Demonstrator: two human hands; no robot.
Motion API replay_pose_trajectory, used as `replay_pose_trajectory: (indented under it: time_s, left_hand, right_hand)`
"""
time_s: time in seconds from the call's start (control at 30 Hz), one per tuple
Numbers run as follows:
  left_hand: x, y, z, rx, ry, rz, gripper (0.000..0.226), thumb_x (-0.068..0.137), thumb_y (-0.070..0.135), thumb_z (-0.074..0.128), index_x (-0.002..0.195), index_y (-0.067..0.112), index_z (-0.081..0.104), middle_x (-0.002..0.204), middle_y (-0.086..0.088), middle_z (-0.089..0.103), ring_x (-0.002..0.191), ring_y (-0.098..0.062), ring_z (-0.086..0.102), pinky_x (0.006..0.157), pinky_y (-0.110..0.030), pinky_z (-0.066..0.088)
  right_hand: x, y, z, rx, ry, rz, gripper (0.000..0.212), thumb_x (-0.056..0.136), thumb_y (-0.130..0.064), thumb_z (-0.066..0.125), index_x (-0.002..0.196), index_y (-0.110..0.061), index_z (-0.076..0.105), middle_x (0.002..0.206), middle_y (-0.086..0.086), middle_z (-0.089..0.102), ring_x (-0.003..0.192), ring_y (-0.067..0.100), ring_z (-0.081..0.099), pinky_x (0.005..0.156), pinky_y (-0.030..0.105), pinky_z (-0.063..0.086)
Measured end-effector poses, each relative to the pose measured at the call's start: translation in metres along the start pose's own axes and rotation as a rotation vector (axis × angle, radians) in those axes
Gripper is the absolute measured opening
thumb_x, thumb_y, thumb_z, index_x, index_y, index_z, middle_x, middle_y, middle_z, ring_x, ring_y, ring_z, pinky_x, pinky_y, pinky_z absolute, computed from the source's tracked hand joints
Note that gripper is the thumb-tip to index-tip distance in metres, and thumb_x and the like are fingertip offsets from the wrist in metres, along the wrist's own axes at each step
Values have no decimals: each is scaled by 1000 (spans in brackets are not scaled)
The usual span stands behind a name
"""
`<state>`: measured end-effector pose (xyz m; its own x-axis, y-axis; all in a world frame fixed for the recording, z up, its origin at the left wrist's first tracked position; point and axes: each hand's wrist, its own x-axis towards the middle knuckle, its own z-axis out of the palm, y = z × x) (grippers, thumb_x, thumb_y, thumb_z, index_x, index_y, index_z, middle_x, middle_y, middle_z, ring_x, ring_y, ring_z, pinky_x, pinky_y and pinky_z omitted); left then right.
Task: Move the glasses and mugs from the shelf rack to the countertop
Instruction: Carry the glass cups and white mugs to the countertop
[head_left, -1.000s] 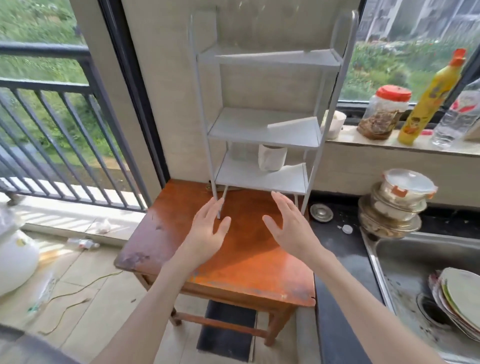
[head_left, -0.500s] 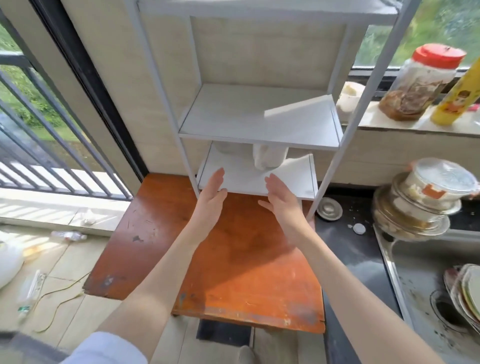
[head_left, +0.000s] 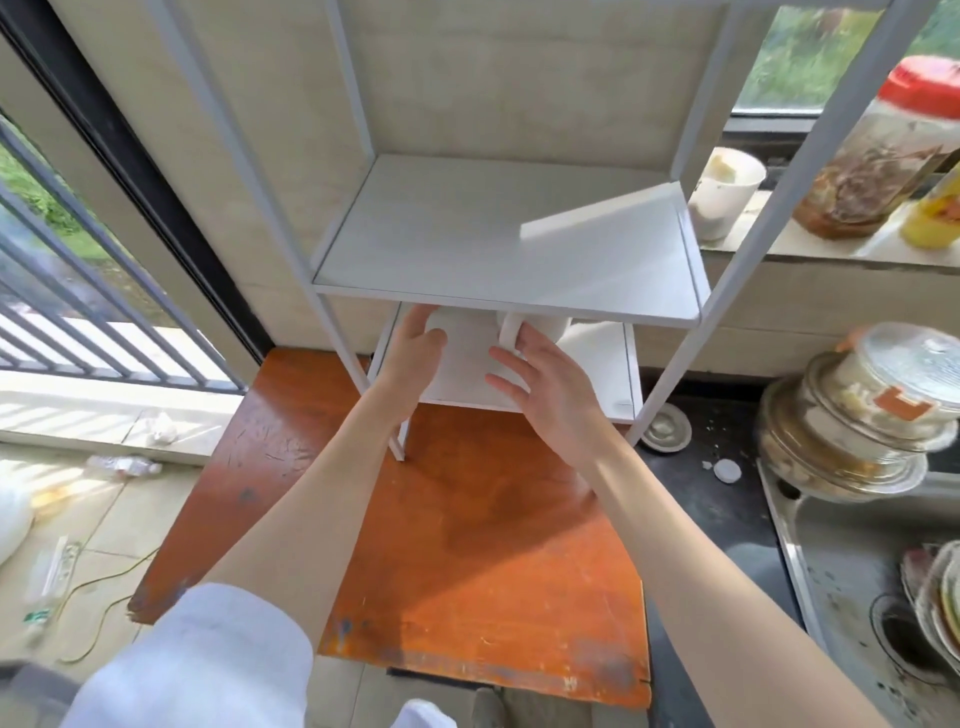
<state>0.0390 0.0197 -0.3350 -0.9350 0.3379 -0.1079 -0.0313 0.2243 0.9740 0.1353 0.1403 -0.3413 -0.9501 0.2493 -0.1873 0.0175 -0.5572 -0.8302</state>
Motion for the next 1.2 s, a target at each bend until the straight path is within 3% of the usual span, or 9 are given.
replay_pose_trajectory:
  time_s: [0.2,0.4,0.6,0.67,0.77,0.87,0.97,1.13,1.2]
  left_hand:
    - [-3,4,0,29,-11,43,51,85,-5,36,130,17,45,136,-2,47,127,-17,38,102,-31,31]
    - [-38,3,-5,-49,-6,127,38,79,-14,36,97,15,51,112,-4,57,118,-17,48,94,-27,34]
    - [-66,-3,-9,-146,-36,48,14,91,17,51,105,16,52,104,3,58,108,-18,55,95,-33,44]
    - [-72,-4,-6,-157,-4,40,22,93,30,49,108,14,50,101,5,56,105,-15,56,93,-31,46]
    - [-85,-5,-7,-151,36,61,25,95,39,37,97,17,48,89,7,52,94,-9,55,90,-28,46]
    - [-102,-7,-16,-161,61,82,27,96,41,31,82,24,47,81,7,49,85,-10,55,85,-28,47]
    - [-122,-8,-27,-167,80,83,27,97,40,32,86,24,52,81,6,51,82,-11,55,78,-27,48]
    - [-172,-20,-39,-178,9,102,26,97,40,32,79,27,46,72,13,47,73,-4,51,71,-22,45]
    - [-193,-27,-41,-145,-24,87,32,96,42,31,86,20,51,70,11,45,69,-5,49,71,-22,46]
  right_hand:
    - [-8,-1,1,-47,-1,-25,41,97,-7,32,137,-8,38,119,-1,54,106,15,56,85,27,53]
    - [-25,-6,-5,-19,15,-21,26,96,-10,38,113,-16,56,103,1,61,93,18,62,80,31,54]
    - [-36,-3,-3,-130,107,96,19,95,-29,45,98,-15,58,92,3,48,69,15,54,83,42,55]
    - [-39,-3,1,-184,157,112,25,95,-36,43,92,-16,58,91,3,45,69,15,49,82,41,55]
    - [-45,0,5,-287,245,105,29,96,-38,39,84,-17,54,83,1,42,60,12,44,73,33,55]
    - [-62,6,7,-349,286,98,30,97,-36,36,78,-18,51,72,-1,39,49,7,42,63,26,55]
    - [-89,12,9,-418,280,72,32,97,-34,35,73,-16,49,67,-1,38,52,8,43,56,21,53]
    - [-155,25,12,-486,304,1,35,97,-31,32,70,-16,47,63,-1,41,48,5,45,55,20,49]
    - [-186,35,10,-516,340,-19,36,97,-32,31,70,-15,47,62,-1,42,50,6,47,61,25,50]
